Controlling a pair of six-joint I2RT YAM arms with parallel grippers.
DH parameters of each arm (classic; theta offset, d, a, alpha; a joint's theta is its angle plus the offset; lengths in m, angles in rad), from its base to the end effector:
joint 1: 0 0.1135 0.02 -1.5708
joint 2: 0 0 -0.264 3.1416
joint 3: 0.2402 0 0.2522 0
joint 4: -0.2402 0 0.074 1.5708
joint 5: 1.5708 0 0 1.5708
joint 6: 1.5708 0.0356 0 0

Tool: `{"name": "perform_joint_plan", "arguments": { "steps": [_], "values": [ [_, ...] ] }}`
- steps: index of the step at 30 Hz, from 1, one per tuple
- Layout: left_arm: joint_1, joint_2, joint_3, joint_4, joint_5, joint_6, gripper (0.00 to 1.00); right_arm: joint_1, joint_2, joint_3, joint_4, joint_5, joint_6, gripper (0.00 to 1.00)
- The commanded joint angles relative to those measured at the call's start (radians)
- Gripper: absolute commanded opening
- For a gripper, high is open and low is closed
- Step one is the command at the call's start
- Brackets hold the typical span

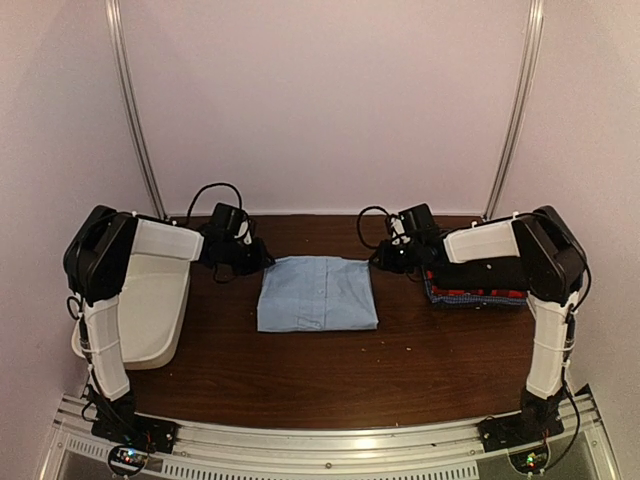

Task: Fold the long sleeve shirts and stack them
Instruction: Fold the 2/3-rectangle-folded shirt at the center of the board.

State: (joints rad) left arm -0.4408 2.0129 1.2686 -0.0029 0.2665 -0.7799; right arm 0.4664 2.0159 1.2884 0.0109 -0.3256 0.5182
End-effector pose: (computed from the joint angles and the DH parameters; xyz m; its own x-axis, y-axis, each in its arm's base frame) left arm 0.3878 -0.1933 0.1567 -0.8493 -0.3494 -0.3957 -0.0153 0.7656 -0.6431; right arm 0.3859 0.2070 0.1629 -0.8274 0.1089 -0.5510 -0.2667 0.7872 0.5560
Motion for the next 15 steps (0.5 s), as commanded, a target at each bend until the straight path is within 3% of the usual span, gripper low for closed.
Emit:
{"name": "perform_joint_plan", "arguments": {
  "steps": [1,3,5,10,15],
  "values": [
    [0.026,0.004,0.05,-0.006,-0.049,0.028,0.31,-0.001,-0.071,0.02,-0.033,0.009,-0.022,0.3],
    [0.028,-0.008,0.069,-0.047,-0.074,0.043,0.45,0.01,-0.087,0.02,-0.043,0.006,-0.03,0.33],
    [0.028,-0.027,0.087,-0.08,-0.093,0.056,0.5,0.029,-0.101,0.02,-0.05,0.006,-0.04,0.33],
    [0.013,-0.111,0.055,-0.127,-0.093,0.063,0.48,0.092,-0.09,0.049,-0.075,-0.023,-0.071,0.33],
    [-0.053,-0.195,-0.017,-0.154,-0.065,0.063,0.4,0.154,-0.03,0.095,-0.092,-0.034,-0.104,0.31]
  ]
}}
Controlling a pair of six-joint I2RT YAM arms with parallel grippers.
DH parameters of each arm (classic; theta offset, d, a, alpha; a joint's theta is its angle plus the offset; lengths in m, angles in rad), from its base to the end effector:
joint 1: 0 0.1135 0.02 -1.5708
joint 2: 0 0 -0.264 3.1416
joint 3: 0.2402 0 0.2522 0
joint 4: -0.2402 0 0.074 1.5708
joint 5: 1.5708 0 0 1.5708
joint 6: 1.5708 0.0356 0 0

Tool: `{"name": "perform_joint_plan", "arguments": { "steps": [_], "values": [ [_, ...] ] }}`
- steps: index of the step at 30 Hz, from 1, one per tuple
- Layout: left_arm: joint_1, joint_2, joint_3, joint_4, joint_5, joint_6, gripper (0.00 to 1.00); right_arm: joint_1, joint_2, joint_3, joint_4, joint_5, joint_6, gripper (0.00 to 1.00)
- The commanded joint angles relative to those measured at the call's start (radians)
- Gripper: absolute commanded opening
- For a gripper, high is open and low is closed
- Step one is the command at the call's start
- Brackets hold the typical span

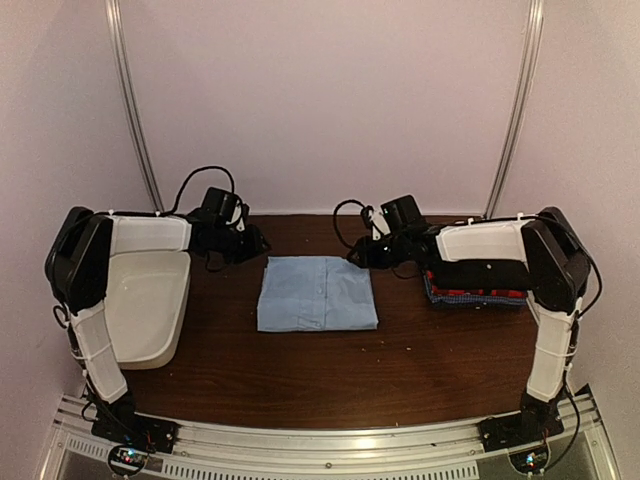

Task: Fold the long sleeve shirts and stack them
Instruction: Fold the 2/3-rectangle-folded shirt at the center of the board, then smooth out the square-folded shirt at the center of the board.

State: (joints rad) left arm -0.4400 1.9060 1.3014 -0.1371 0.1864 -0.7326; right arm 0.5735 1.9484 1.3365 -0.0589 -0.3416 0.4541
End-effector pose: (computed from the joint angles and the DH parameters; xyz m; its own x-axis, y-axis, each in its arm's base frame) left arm 0.3798 -0.1861 0.1993 -0.8170 -0.3418 -0.4644 -0.0057 0.8101 -0.5862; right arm 0.3602 0.2469 0.2005 -0.7902 -0.0184 -0.6126 -0.4284 0.7313 0.5307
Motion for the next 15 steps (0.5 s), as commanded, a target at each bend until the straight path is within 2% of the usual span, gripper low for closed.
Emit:
{"name": "perform_joint_plan", "arguments": {
  "steps": [1,7,15],
  "values": [
    [-0.07,-0.107,-0.068,-0.02,0.02,0.005,0.38,0.054,0.053,0.06,-0.023,-0.019,-0.041,0.31],
    [-0.152,-0.122,-0.132,0.008,0.069,-0.03,0.3,0.06,0.149,0.151,-0.043,-0.019,-0.047,0.29],
    [-0.177,-0.052,-0.129,0.042,0.118,-0.047,0.23,0.032,0.354,0.365,-0.112,0.003,-0.026,0.28]
  ]
}}
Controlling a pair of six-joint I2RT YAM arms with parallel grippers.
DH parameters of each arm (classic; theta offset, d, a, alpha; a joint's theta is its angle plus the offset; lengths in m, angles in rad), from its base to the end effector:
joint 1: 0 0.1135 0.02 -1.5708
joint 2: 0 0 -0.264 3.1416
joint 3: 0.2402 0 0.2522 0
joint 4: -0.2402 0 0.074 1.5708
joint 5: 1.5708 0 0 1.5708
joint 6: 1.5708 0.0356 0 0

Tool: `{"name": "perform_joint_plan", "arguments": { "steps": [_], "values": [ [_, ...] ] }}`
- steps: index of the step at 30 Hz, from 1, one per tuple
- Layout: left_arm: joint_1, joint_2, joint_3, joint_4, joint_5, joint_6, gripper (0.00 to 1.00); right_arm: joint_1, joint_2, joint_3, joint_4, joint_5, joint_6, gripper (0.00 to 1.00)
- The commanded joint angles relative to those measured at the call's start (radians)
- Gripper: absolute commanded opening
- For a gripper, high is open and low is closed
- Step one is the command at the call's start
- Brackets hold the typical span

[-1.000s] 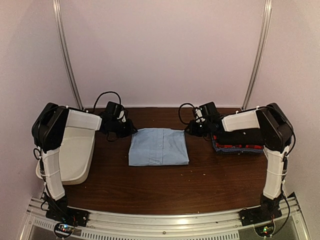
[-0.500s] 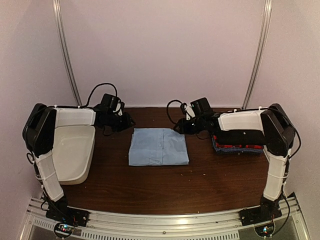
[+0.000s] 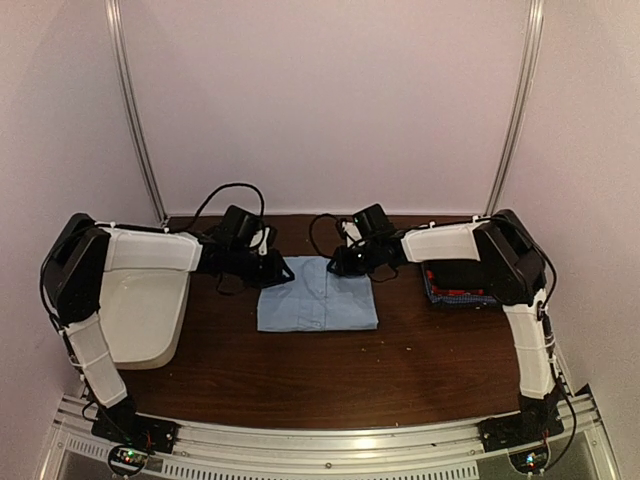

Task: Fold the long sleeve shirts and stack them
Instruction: Smooth out the square-folded shirt at the center of the board.

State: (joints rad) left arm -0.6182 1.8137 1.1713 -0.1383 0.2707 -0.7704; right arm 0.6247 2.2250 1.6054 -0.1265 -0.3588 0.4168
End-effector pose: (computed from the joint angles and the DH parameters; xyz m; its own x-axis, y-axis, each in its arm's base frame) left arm 0.3143 -0.2352 0.1948 -0.9083 -0.1775 -0.3788 0.1125 0.7686 -0.6298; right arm 0.3932 0.2989 0.1567 -0.8098 -0.1166 -0.5750 -0.4691 0.7173 0.5152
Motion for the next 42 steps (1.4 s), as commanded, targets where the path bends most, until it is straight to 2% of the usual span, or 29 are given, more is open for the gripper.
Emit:
{"name": "perform_joint_plan", "arguments": {
  "steps": [1,5,11,14,19,23,29,35,42],
  "values": [
    [0.002,0.05,0.005,0.043,0.032,-0.006,0.23,-0.022,0.104,0.135,-0.054,0.022,0.017,0.28],
    [0.004,0.102,0.037,0.029,0.016,0.005,0.23,-0.029,0.193,0.232,-0.09,0.024,0.041,0.28],
    [0.014,0.156,0.063,0.028,-0.015,0.01,0.22,-0.034,0.25,0.286,-0.11,0.012,0.068,0.3],
    [0.026,0.185,0.06,0.024,-0.034,0.01,0.22,-0.035,0.24,0.301,-0.133,0.016,0.058,0.33],
    [0.038,0.212,0.039,0.025,-0.046,0.007,0.22,-0.034,0.158,0.307,-0.181,0.046,0.015,0.43],
    [0.044,0.215,0.018,0.028,-0.059,0.004,0.21,-0.025,0.039,0.229,-0.166,0.068,-0.003,0.51],
    [0.046,0.17,0.026,-0.001,-0.08,0.02,0.21,0.015,-0.157,0.061,-0.135,0.08,-0.012,0.52],
    [0.038,0.045,0.053,-0.062,-0.105,0.041,0.24,0.097,-0.306,-0.125,-0.093,0.07,0.009,0.44],
    [-0.028,-0.015,0.067,-0.096,-0.068,0.034,0.24,0.169,-0.373,-0.258,-0.06,0.061,0.055,0.34]
  ]
}}
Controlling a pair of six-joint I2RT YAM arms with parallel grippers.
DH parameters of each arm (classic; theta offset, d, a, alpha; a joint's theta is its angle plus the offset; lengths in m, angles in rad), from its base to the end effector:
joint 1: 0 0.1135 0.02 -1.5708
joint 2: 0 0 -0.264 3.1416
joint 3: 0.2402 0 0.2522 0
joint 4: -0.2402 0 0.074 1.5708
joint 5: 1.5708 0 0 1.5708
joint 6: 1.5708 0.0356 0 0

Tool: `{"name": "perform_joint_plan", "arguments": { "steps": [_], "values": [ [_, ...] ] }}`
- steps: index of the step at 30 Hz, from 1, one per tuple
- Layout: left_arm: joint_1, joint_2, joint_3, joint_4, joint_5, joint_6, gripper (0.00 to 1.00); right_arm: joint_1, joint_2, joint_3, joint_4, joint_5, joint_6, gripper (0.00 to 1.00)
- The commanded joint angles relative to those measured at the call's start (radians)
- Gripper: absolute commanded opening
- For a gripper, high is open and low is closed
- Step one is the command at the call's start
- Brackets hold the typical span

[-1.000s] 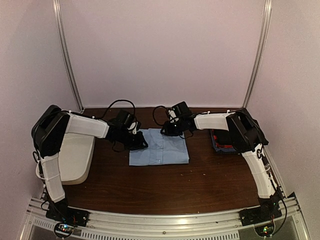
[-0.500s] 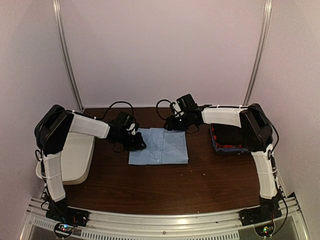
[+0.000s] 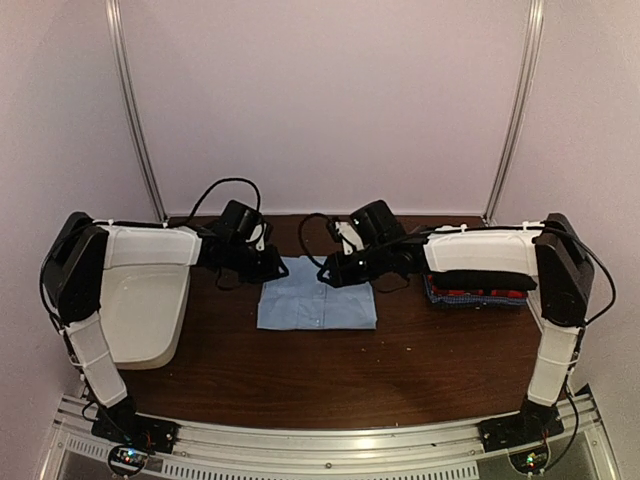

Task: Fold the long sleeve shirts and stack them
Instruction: Smooth out the square-folded shirt at the center of the board.

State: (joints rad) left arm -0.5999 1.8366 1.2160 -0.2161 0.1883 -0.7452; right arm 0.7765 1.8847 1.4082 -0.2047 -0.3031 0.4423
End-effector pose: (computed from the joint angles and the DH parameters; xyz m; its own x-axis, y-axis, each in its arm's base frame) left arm 0.3235 -0.2294 0.1937 -0.8966 -0.1937 -0.3981 0.0681 0.8281 -0.5564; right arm 0.2997 0.3093 0.2376 -0.7631 -0.1770 -0.6216 -0.5617 0.6574 0.5024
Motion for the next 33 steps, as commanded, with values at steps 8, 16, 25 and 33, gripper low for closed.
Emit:
{"name": "perform_joint_plan", "arguments": {
  "steps": [8,16,25,33],
  "values": [
    [-0.085,0.02,-0.03,-0.001,0.027,-0.005,0.22,0.03,-0.023,-0.176,0.072,0.0,0.046,0.31],
    [-0.065,0.068,-0.143,0.02,-0.049,0.01,0.21,0.01,0.06,-0.208,0.098,0.036,0.047,0.3],
    [-0.052,0.04,-0.201,0.029,-0.058,0.004,0.2,0.003,0.065,-0.226,0.069,0.056,0.051,0.3],
    [-0.052,-0.015,-0.186,0.005,-0.054,0.006,0.2,0.002,-0.049,-0.176,0.032,0.09,0.043,0.33]
  ]
}}
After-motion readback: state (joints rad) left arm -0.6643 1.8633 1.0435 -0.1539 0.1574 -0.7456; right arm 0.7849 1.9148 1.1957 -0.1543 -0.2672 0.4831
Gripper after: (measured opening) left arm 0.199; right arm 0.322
